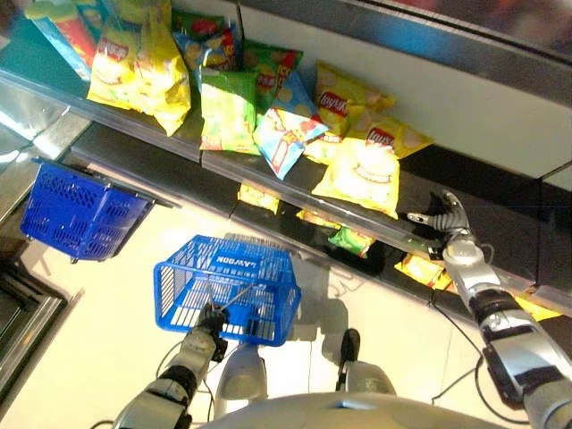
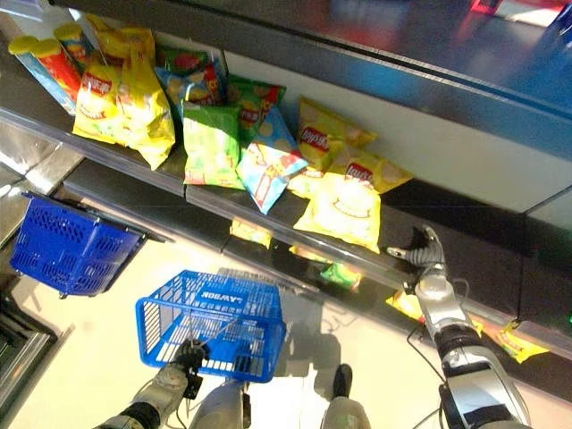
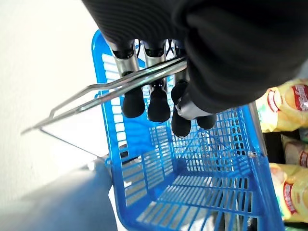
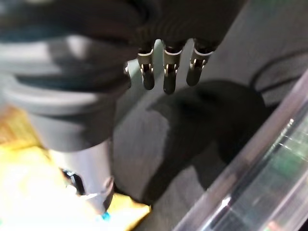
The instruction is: Pick up the snacks into the basket
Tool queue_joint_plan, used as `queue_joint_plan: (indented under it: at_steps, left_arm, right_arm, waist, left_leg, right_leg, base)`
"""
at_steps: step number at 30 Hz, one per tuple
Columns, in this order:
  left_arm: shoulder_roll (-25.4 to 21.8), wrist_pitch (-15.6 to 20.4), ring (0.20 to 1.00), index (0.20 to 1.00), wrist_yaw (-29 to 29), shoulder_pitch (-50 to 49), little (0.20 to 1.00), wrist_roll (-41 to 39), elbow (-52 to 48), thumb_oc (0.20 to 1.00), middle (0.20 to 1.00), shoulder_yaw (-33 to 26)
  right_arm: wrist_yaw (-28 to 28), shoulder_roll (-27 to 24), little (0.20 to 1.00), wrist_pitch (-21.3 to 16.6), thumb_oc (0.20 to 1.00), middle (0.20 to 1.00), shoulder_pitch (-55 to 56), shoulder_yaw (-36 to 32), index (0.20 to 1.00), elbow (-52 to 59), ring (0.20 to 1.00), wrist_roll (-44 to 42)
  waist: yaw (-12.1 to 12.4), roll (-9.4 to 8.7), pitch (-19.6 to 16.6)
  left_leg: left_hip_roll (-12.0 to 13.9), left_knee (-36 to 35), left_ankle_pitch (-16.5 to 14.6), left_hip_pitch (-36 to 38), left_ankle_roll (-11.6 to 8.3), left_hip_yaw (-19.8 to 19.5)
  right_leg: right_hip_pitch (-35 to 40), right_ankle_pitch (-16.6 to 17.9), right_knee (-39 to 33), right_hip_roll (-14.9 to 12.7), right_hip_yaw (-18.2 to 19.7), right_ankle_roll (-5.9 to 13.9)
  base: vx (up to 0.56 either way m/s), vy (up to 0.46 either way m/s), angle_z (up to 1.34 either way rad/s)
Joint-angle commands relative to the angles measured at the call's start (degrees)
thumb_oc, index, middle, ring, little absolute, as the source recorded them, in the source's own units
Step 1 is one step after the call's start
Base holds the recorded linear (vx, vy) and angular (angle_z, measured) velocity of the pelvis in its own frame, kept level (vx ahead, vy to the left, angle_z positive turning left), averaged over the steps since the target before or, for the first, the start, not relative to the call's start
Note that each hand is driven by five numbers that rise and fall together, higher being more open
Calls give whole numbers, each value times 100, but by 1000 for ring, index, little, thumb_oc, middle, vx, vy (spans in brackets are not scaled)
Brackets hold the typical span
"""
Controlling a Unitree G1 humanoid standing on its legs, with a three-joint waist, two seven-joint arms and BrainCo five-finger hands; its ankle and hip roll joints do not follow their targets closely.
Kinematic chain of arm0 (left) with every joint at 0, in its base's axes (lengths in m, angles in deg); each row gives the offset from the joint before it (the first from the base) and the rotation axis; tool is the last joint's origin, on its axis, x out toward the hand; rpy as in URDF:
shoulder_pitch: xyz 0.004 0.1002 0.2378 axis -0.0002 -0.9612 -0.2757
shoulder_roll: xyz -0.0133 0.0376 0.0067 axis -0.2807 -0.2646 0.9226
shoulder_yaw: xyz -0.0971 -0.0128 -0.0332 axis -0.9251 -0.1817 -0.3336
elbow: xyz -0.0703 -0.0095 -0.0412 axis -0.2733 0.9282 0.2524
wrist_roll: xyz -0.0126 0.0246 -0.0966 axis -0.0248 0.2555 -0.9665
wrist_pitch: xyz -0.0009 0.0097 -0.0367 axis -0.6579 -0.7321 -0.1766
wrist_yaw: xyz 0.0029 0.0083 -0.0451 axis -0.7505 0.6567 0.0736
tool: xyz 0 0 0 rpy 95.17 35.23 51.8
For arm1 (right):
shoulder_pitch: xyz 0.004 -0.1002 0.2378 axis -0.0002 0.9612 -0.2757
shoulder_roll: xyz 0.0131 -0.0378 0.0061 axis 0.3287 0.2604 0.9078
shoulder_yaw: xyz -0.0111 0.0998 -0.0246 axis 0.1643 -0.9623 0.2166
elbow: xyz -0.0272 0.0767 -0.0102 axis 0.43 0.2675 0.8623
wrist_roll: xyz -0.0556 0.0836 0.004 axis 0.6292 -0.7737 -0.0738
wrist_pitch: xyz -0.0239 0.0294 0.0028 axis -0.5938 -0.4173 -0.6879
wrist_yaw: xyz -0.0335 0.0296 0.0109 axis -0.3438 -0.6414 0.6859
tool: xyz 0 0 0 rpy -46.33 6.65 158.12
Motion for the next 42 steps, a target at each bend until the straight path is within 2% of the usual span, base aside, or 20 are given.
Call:
queue_joint_plan:
  at_steps: [1, 7, 21, 24, 25, 32, 34, 39, 42]
  left_arm:
    - [-264, -23, 200, 200, -269, 48, 200, 134, 141, 200, 200, 284]
    - [-216, 8, 200, 200, -248, -155, 200, 18, 37, 200, 200, 313]
    - [-261, 14, 200, 200, -99, -451, 200, -72, -326, 200, 200, 410]
    - [-252, 8, 200, 200, -129, -482, 200, -115, -365, 200, 200, 316]
    - [-243, 0, 200, 200, -117, -454, 200, -128, -415, 200, 200, 266]
    - [-226, -19, 200, 200, -56, -372, 200, -23, -441, 200, 200, 269]
    - [-209, -27, 200, 200, -14, -324, 200, 40, -477, 200, 200, 251]
    - [-165, -55, 200, 200, -13, -279, 200, 89, -483, 200, 200, 164]
    - [-171, -62, 200, 200, -46, -195, 200, 190, -432, 200, 200, 37]
  right_arm:
    - [44, -429, 1000, -36, 1000, 1000, -560, 116, 1000, -185, 1000, -212]
    - [105, -428, 1000, -30, 1000, 1000, -810, 6, 1000, -493, 1000, -562]
    - [282, 49, 1000, -187, 1000, 1000, -1153, -187, 1000, -632, 1000, -1813]
    - [420, 151, 1000, -252, 1000, 1000, -972, -85, 1000, 44, 1000, -1938]
    - [670, 187, 1000, -278, 1000, 1000, -677, 11, 1000, 737, 1000, -1978]
    - [998, 198, 1000, -365, 1000, 1000, -300, 201, 1000, 1483, 1000, -2006]
    - [1225, 147, 1000, -365, 1000, 1000, -136, 361, 1000, 2008, 1000, -1868]
    - [1185, 133, 1000, -433, 1000, 1000, 281, 286, 1000, 2791, 1000, -1516]
    - [1297, 257, 1000, -503, 1000, 1000, 924, 122, 1000, 3454, 1000, -1368]
  waist:
    - [298, 52, 117]
    - [402, 140, 243]
    - [552, 311, 331]
    - [530, 298, 374]
    - [475, 250, 404]
    - [421, 199, 436]
    - [387, 180, 459]
    - [337, 158, 484]
    - [268, 128, 477]
  left_leg:
    - [-313, 8, -386, 11, 176, 297]
    - [-332, 8, -343, -154, 166, 237]
    - [-356, 8, -332, -275, 165, 218]
    - [-352, 8, -317, -286, 156, 206]
    - [-328, 8, -320, -286, 157, 200]
    - [-310, 8, -318, -267, 151, 210]
    - [-301, 8, -309, -277, 143, 217]
    - [-288, 8, -302, -273, 139, 211]
    - [-270, 8, -308, -261, 141, 194]
  right_leg:
    - [-793, 320, 466, -208, 252, 176]
    - [-866, 340, 409, -205, 180, 171]
    - [-934, 332, 339, -197, 189, 168]
    - [-949, 329, 344, -186, 180, 158]
    - [-948, 299, 367, -178, 178, 141]
    - [-945, 287, 411, -184, 168, 130]
    - [-963, 291, 422, -177, 177, 124]
    - [-965, 273, 439, -167, 168, 118]
    - [-955, 241, 469, -170, 159, 111]
  base:
    - [0, 0, 0]
    - [6, 1, 0]
    - [0, 0, 0]
    - [0, 0, 0]
    - [0, 0, 0]
    - [0, 0, 0]
    - [0, 0, 0]
    - [0, 0, 0]
    - [0, 0, 0]
